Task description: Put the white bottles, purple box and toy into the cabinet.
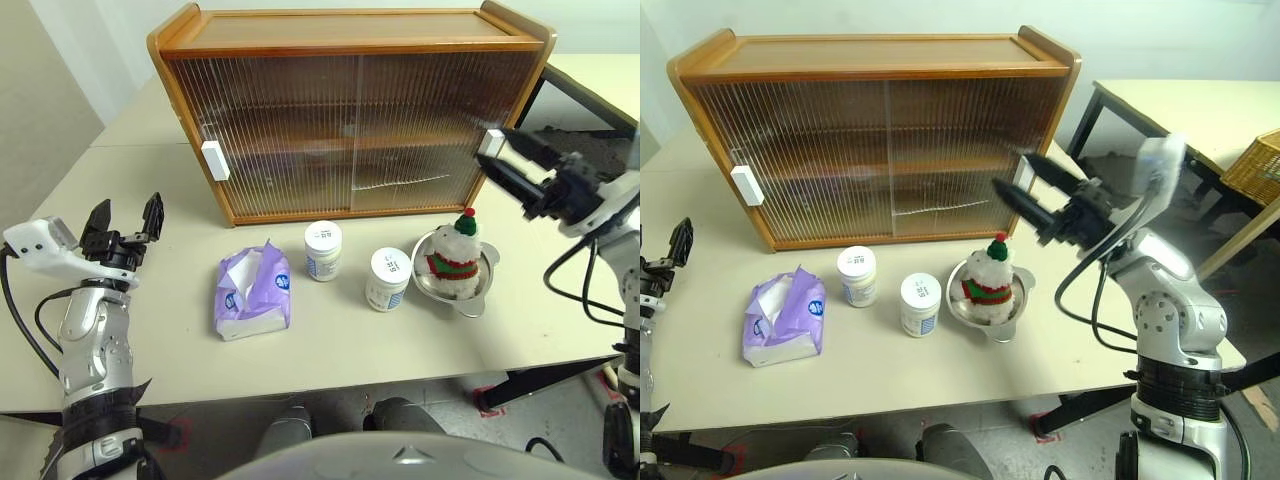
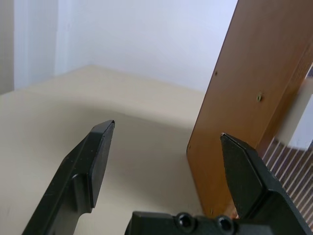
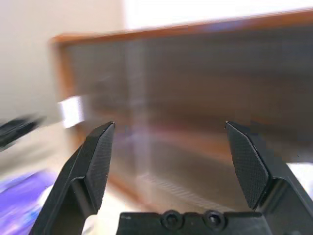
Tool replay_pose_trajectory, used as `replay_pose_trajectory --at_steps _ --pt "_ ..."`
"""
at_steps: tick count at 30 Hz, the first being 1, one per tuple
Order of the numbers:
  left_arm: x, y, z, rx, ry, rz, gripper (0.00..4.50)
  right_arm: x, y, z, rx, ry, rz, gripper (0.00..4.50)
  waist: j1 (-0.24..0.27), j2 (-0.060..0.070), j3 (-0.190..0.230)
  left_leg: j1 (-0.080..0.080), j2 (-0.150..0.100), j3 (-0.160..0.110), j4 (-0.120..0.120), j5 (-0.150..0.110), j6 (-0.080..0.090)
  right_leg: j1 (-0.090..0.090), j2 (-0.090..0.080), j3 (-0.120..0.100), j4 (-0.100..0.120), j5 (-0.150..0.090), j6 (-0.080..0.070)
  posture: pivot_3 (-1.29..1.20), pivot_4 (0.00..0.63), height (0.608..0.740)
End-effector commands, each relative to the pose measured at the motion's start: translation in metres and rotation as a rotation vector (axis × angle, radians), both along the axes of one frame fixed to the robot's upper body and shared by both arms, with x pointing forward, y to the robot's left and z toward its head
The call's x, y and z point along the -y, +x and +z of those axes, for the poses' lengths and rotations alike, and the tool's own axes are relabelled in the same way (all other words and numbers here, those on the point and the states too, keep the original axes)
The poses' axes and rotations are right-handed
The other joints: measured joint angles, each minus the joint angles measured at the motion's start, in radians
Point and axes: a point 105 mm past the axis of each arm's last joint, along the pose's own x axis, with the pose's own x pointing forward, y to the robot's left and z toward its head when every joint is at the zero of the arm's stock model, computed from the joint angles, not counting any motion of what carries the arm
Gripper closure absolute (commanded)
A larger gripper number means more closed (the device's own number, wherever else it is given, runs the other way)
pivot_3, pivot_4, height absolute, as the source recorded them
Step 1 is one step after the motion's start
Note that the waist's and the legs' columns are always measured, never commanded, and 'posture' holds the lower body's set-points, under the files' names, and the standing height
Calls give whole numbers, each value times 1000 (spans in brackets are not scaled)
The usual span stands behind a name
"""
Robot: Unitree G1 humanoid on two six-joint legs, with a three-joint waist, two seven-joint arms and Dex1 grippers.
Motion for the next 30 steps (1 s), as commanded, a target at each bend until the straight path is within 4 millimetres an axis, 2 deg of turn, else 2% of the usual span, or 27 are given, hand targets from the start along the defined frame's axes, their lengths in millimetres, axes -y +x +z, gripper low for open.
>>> replay_pose_trajectory --at_steps 1,4,7,18,23,30 --pt "11 6 4 3 -9 -24 38 -16 -10 -8 -51 -35 101 0 1 -1 0 0 -1 0 0 0 0 1 0 0 0 0 0 -170 11 740" --pt "19 11 10 16 -27 -44 38 -24 -14 -12 -67 -30 145 0 1 -1 0 0 -1 0 2 0 0 1 0 1 0 1 2 -167 12 740" --pt "25 14 14 23 -35 -57 675 -30 -15 -14 -69 -31 164 0 2 -3 0 0 -1 0 3 0 0 2 0 1 0 1 2 -166 12 740" --pt "38 24 26 40 -18 -105 4476 -36 -12 -17 -61 -24 176 0 7 -3 0 0 -1 -1 3 0 0 1 1 1 0 1 3 -170 5 740" --pt "58 31 30 36 42 -203 4476 -39 -14 -16 -48 -36 191 0 8 -4 0 0 -1 -1 3 0 0 1 1 1 0 2 4 -178 1 740" --pt "72 39 31 34 39 -264 4476 -42 -15 -14 -40 -31 201 0 8 -4 -1 0 -1 -1 4 0 0 2 1 1 0 3 5 -181 0 740"
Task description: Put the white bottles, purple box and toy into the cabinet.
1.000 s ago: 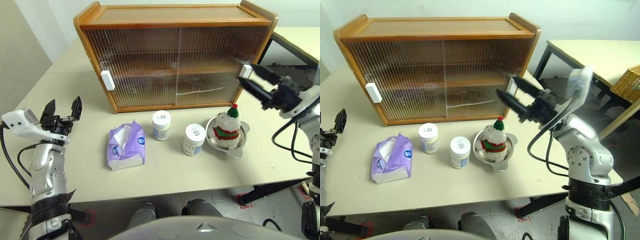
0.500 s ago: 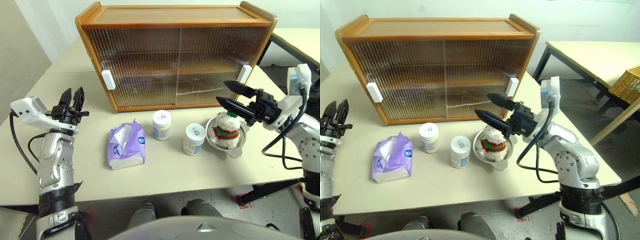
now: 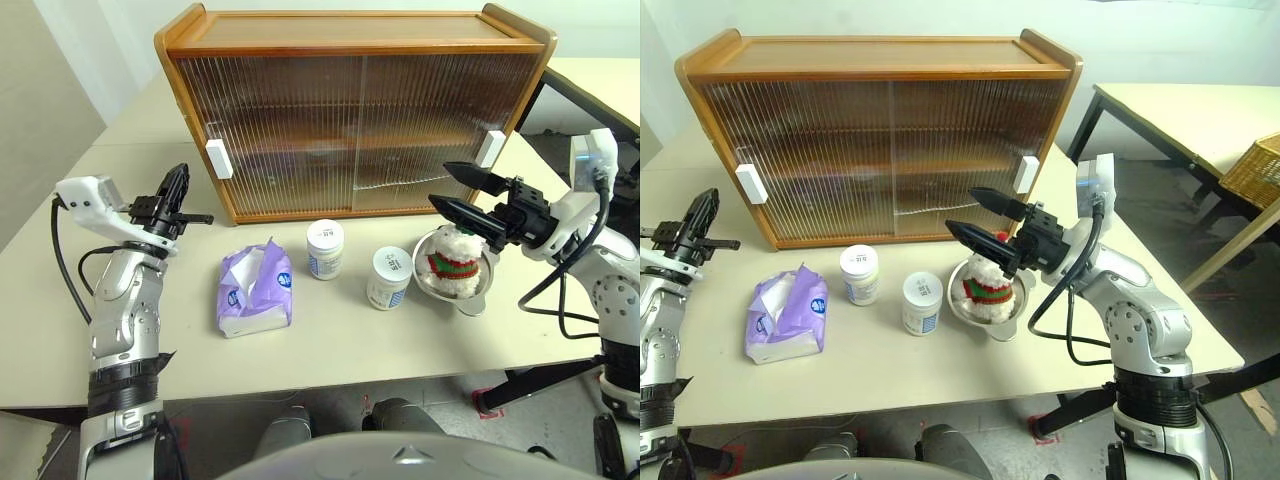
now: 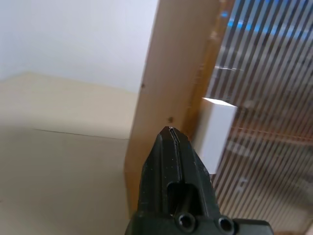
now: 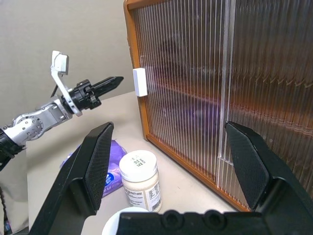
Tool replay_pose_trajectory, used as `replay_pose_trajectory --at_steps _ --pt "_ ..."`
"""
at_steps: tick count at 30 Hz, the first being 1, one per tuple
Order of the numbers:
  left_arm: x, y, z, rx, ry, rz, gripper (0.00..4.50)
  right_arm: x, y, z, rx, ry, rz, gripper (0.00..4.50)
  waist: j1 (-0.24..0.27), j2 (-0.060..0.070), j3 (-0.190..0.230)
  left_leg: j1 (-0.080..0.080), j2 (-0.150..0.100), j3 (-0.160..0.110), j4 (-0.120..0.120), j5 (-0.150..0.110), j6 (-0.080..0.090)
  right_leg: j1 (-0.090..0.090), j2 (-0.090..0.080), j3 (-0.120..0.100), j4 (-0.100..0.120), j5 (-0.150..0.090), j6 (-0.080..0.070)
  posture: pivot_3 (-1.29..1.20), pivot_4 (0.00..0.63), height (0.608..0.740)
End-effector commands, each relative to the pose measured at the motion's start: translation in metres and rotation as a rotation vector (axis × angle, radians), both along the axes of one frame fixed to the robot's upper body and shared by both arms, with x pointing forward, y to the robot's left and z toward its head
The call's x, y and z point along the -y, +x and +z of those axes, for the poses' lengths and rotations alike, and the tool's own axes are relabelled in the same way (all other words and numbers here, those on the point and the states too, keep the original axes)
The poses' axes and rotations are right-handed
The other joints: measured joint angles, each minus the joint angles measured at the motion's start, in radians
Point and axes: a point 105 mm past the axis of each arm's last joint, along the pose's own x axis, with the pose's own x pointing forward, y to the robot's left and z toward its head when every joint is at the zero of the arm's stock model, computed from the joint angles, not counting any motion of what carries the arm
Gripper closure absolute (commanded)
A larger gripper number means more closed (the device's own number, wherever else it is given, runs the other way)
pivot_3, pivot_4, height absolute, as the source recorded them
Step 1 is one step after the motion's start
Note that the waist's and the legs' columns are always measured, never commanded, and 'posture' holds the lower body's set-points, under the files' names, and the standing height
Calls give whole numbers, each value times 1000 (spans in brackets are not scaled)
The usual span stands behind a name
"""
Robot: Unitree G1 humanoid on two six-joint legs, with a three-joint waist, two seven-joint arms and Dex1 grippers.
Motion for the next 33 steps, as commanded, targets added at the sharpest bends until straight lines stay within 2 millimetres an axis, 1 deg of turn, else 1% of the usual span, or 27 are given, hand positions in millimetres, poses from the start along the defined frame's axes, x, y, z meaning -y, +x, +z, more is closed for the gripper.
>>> replay_pose_trajectory --at_steps 1,14,19,24,27,33 --pt "9 5 4 7 10 -30 4476 -7 -3 4 26 -7 27 0 0 0 0 0 0 0 0 0 0 0 0 0 0 1 1 -182 0 740" --pt "15 13 -2 -24 6 -68 4476 -8 -3 6 33 -2 20 0 -4 0 0 0 0 0 0 0 0 0 0 0 0 2 3 -196 0 740" --pt "13 16 -4 -32 6 -69 4476 -7 -3 7 37 -2 14 0 -6 0 0 0 0 0 1 0 0 0 0 0 0 2 3 -204 0 740" --pt "13 21 -14 -68 -7 -73 4476 -7 -3 7 41 1 8 0 -8 0 0 0 0 0 2 0 0 0 0 0 0 2 3 -206 0 740" --pt "14 23 -13 -64 -7 -80 4476 -7 -2 7 42 2 7 0 -7 0 0 -1 0 -1 3 0 0 0 0 0 0 2 3 -209 0 740" --pt "27 25 -9 -50 6 -155 4476 -6 -1 9 47 5 1 0 -8 0 0 -1 0 -2 7 0 1 1 0 0 0 2 2 -208 0 740"
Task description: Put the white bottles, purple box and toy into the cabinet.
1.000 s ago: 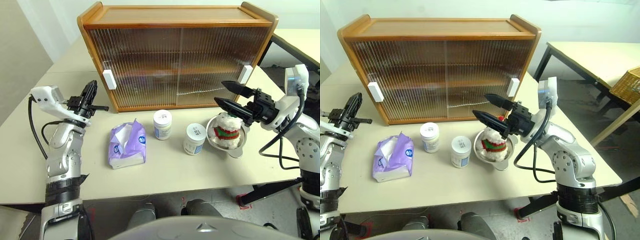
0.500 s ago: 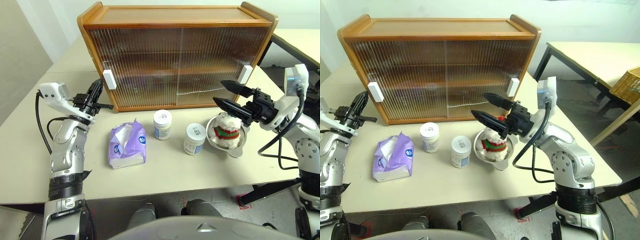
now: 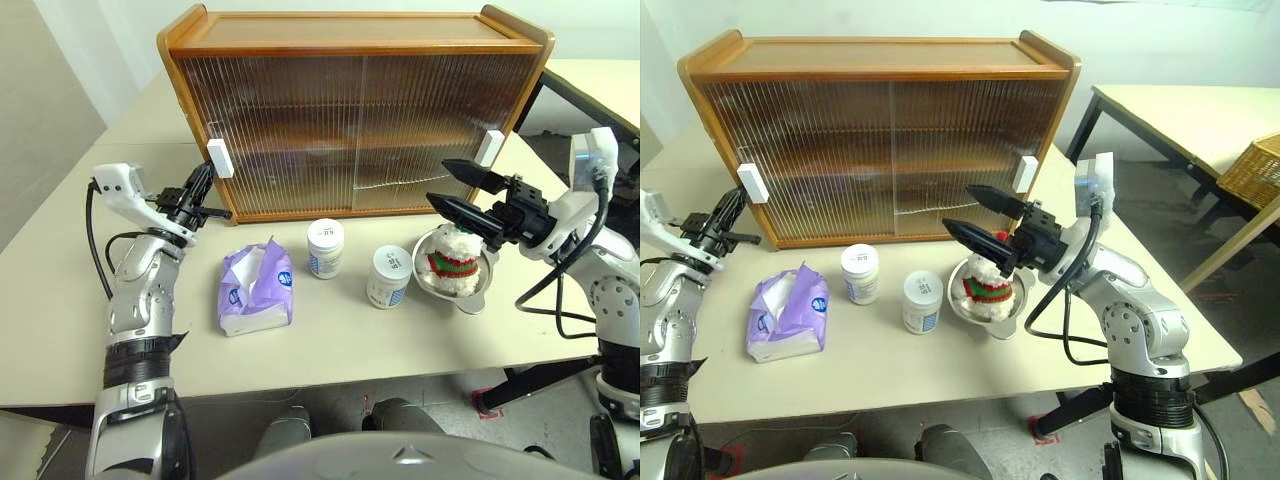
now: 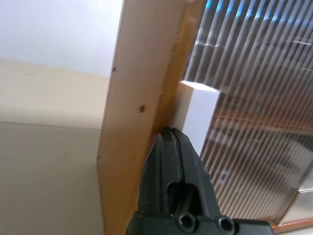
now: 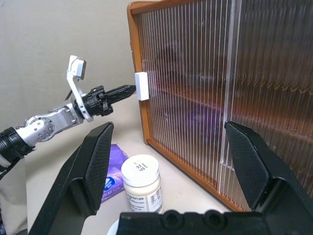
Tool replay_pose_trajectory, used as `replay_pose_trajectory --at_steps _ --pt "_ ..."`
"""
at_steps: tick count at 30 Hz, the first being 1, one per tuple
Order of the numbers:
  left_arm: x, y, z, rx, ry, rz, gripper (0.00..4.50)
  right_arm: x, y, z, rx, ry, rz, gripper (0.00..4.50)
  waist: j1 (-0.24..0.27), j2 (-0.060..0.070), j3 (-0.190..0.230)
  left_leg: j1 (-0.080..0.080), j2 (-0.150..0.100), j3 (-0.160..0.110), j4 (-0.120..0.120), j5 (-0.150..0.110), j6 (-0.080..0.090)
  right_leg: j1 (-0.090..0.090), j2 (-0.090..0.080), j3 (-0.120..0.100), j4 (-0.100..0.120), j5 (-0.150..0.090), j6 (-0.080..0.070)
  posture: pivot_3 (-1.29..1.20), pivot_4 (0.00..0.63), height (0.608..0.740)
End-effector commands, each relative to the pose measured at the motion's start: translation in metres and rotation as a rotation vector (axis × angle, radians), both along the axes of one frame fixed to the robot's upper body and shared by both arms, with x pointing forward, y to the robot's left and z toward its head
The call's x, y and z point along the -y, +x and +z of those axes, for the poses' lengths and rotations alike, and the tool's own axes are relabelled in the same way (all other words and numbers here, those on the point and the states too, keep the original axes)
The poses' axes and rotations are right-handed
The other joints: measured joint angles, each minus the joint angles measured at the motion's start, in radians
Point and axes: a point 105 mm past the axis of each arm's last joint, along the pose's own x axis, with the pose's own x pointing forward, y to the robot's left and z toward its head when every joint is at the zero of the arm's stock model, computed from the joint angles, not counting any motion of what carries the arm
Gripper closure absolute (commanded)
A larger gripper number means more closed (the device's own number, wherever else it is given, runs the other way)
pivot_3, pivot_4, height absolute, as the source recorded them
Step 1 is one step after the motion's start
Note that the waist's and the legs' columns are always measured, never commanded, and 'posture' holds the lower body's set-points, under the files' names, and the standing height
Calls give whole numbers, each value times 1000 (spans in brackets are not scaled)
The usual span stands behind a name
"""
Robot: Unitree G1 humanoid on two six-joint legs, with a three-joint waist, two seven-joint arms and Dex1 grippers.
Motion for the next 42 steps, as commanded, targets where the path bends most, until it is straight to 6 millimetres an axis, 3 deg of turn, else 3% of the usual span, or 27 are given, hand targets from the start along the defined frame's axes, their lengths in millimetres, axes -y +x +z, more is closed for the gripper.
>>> replay_pose_trajectory --at_steps 1,17,27,42 --pt "12 3 0 1 10 -52 4476 -3 0 4 22 -3 6 0 0 0 0 0 0 0 1 0 0 0 0 0 0 0 0 -208 0 740" --pt "55 16 4 4 6 -236 4476 -4 0 3 21 1 -1 0 -2 0 0 -5 0 -1 4 -1 1 -2 -1 0 0 2 1 -225 0 740" --pt "92 26 8 -14 11 -410 4476 -3 -2 1 19 3 -15 0 -7 0 0 -7 0 -1 4 -1 1 -4 -2 1 0 2 2 -250 0 740" --pt "137 28 7 -34 40 -570 4476 -2 -4 2 24 8 -33 0 -30 0 0 -9 0 -1 4 -1 2 -5 -2 1 -1 5 9 -272 0 740"
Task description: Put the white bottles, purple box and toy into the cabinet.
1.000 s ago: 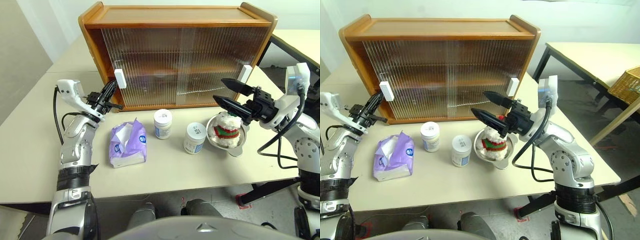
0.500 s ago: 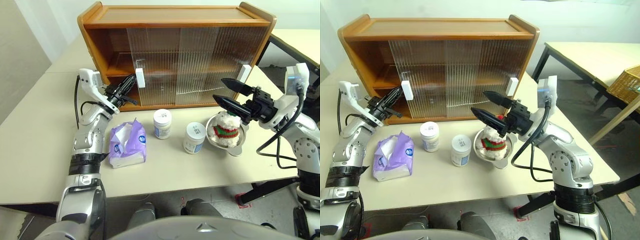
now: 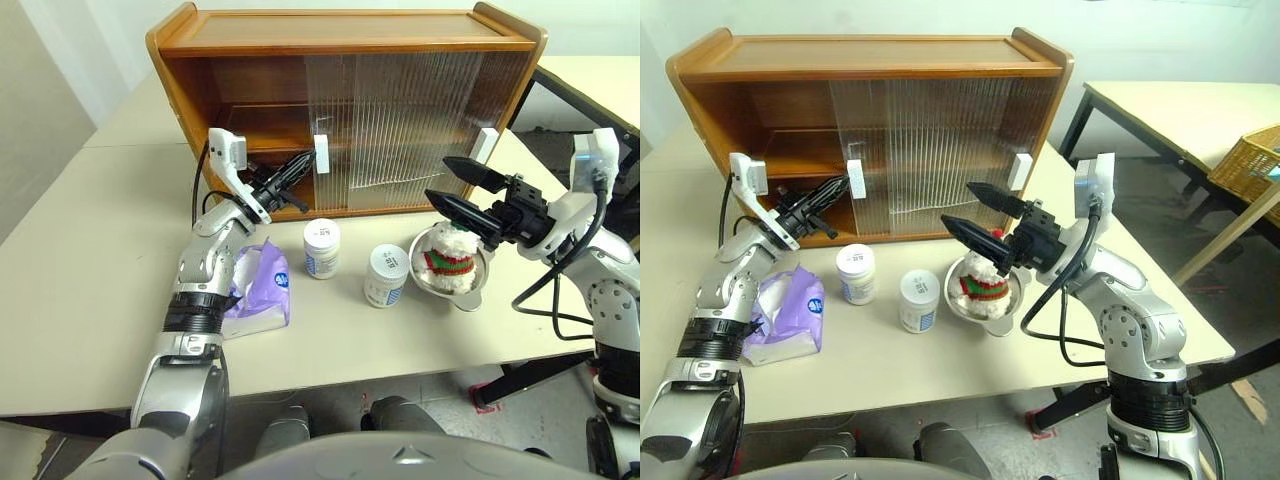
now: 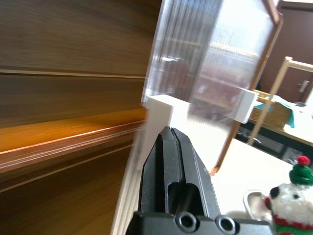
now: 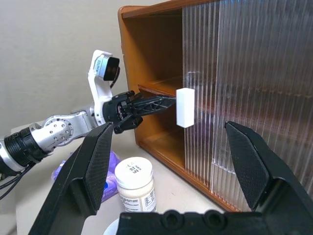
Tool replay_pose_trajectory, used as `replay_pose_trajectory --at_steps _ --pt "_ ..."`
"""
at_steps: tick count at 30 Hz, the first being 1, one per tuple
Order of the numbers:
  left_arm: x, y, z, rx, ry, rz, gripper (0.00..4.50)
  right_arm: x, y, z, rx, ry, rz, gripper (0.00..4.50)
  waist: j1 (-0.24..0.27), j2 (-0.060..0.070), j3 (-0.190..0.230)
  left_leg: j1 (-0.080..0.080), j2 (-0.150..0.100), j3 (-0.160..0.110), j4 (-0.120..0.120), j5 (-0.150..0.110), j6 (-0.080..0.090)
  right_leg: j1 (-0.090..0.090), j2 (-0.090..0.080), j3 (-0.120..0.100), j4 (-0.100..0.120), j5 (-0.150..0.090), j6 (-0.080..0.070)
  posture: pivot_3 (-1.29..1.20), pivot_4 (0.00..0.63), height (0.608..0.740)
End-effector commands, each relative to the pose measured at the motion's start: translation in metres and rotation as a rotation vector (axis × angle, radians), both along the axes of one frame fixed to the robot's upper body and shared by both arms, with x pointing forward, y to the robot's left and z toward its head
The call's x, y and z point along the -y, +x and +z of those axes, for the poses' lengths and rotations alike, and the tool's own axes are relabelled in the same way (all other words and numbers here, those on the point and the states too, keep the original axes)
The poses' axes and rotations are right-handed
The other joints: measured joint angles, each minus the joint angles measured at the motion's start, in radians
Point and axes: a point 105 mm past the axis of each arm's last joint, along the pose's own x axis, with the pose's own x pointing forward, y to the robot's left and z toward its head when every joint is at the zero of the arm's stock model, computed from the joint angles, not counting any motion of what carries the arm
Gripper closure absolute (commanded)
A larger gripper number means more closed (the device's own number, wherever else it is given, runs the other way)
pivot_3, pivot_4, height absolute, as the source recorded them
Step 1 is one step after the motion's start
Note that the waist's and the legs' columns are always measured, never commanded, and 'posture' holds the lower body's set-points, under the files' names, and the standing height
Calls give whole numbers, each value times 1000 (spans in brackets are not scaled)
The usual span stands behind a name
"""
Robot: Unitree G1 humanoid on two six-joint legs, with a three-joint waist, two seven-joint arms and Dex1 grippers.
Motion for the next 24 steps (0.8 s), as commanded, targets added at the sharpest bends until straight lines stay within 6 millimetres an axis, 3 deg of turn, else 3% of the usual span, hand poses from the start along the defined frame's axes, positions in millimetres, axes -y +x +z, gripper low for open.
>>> replay_pose_trajectory --at_steps 1,9,19,24 --pt "10 3 -3 -17 26 -29 4476 0 -3 2 12 -4 -3 0 -6 0 0 0 0 0 0 0 0 0 0 0 0 0 0 -273 0 740" --pt "14 6 6 7 0 -25 4476 0 -3 2 10 -11 -3 0 -24 0 0 -1 0 0 1 0 0 0 0 0 0 -1 1 -268 0 740" --pt "-11 -27 13 34 -65 -3 4476 0 0 1 2 -17 10 0 -35 0 0 -7 -1 1 1 0 0 -5 2 0 0 0 5 -243 0 740" --pt "-26 -23 6 14 -57 86 4476 -1 0 0 0 -19 19 0 -25 0 0 -7 -1 1 3 0 1 -5 2 0 0 0 5 -237 0 740"
